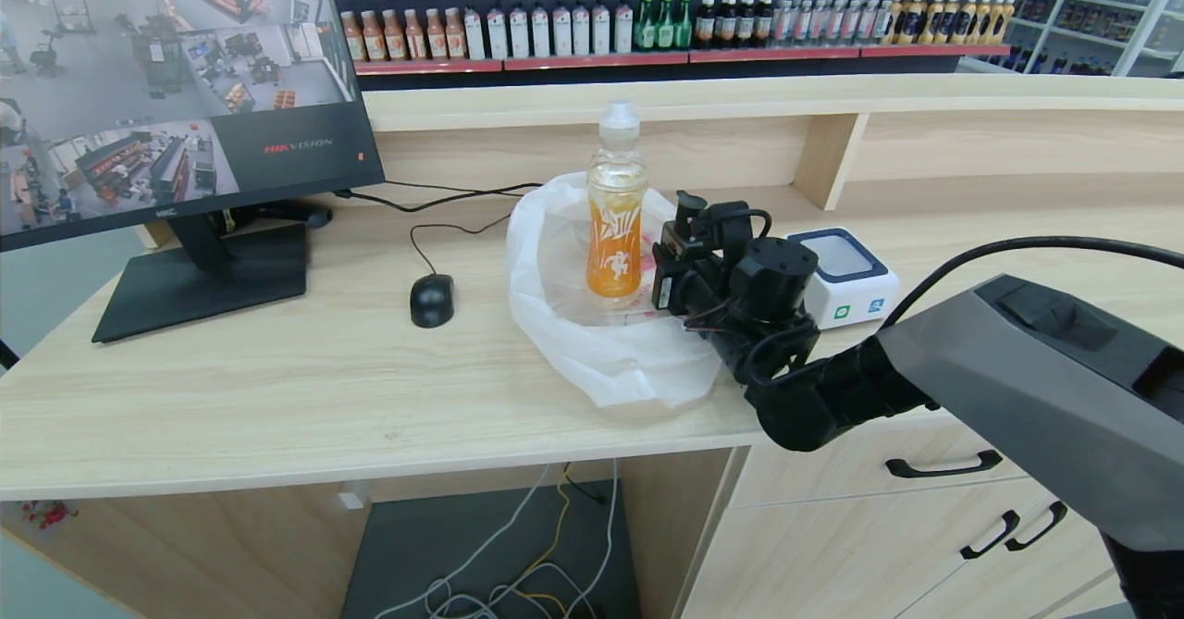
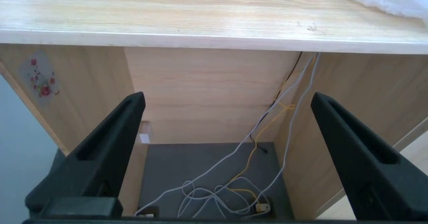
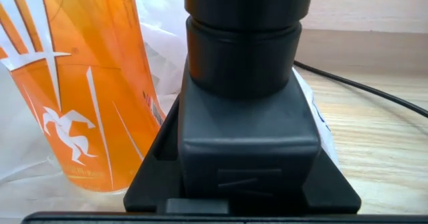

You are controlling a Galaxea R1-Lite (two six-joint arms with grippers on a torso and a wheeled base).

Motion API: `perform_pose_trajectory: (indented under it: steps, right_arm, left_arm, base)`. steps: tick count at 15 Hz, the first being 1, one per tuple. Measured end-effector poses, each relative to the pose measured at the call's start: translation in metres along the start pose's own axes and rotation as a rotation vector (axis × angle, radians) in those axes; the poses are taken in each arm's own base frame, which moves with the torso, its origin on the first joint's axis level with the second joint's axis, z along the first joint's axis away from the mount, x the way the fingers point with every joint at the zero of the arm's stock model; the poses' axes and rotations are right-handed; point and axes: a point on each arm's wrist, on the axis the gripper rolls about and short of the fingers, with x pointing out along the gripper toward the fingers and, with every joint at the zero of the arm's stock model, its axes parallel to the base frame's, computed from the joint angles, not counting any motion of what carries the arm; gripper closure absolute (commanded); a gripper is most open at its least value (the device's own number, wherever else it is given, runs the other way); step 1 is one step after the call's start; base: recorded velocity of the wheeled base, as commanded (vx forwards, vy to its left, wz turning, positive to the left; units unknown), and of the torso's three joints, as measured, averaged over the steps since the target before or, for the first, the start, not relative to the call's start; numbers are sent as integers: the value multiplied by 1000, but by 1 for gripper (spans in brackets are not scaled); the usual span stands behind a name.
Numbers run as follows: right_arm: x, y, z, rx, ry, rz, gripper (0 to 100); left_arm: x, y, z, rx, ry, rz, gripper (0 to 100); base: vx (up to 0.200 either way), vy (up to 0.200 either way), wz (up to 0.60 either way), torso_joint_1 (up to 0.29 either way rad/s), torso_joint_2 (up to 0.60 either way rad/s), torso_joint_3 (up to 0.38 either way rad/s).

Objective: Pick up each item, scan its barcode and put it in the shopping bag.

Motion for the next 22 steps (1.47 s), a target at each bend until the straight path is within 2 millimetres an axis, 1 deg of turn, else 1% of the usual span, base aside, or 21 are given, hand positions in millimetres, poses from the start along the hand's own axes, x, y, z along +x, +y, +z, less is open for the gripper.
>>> perform_pose_trajectory:
  steps: [9,13,14,22]
  right_arm:
    - [-1,2,-5,17,6,-5,100]
    - [-1,4,-5,46,-22,-2,100]
    - [-1,4,-5,51,-29,-2,0]
    - [-2,6,-3,66,-76,-1,0]
  left_arm:
    - [0,0,0,-3,-1,0,0]
    - [0,0,0,-4,-1,0,0]
    - [0,0,0,-4,-1,0,0]
    - [0,0,0,-2,-1,0,0]
  base:
    - [0,0,0,0,0,0]
    - [0,0,0,0,0,0]
    - [0,0,0,0,0,0]
    - [0,0,0,0,0,0]
